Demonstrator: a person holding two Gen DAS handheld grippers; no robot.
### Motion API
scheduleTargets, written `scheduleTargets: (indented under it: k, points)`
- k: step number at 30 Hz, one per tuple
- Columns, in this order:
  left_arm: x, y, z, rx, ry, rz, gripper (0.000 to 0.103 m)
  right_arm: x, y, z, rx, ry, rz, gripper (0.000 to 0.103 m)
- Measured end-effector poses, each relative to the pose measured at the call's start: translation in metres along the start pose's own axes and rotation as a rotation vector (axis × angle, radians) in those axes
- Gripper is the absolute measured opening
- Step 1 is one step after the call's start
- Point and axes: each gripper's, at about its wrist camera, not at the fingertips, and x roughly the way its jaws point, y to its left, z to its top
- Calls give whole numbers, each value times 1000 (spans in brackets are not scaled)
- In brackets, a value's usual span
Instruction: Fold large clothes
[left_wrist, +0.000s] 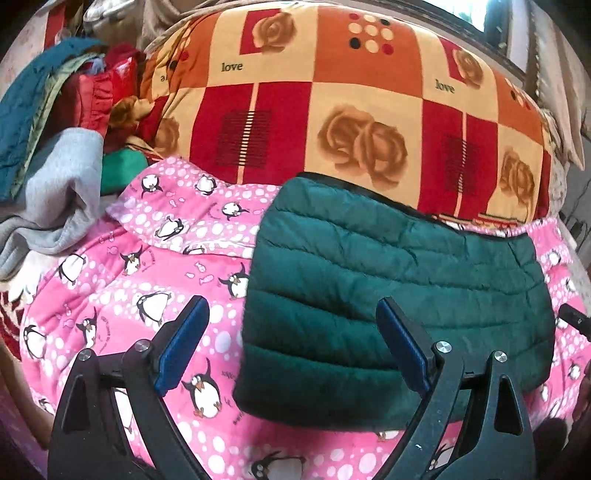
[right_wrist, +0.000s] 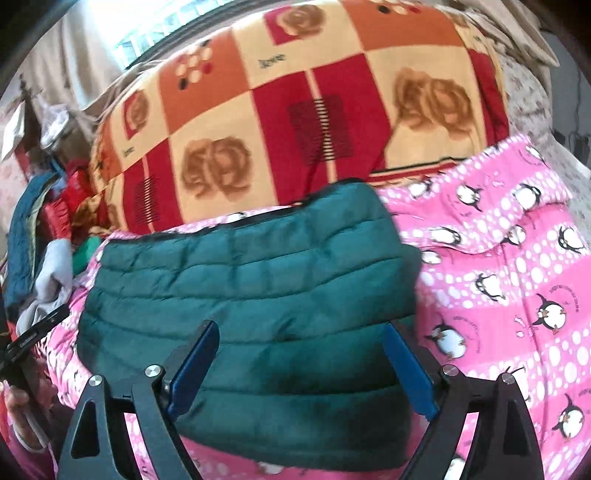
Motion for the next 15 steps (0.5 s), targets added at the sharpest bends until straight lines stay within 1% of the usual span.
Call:
scheduleTargets:
  k: [5, 9, 11, 15]
  points:
    - [-6, -15, -13, 30, -3, 5, 92, 2, 34, -16, -29, -15, 19, 92]
    - [-11, -24, -19, 43, -16, 14, 92, 6, 56, -27, -42, -23, 10, 94]
    - [-12, -30, -22, 50, -22, 18, 92, 9, 64, -31, -48, -20, 7, 96]
    - [-12, -37, -26, 54, -27, 18, 92, 15, 73, -36, -37, -14, 9, 96]
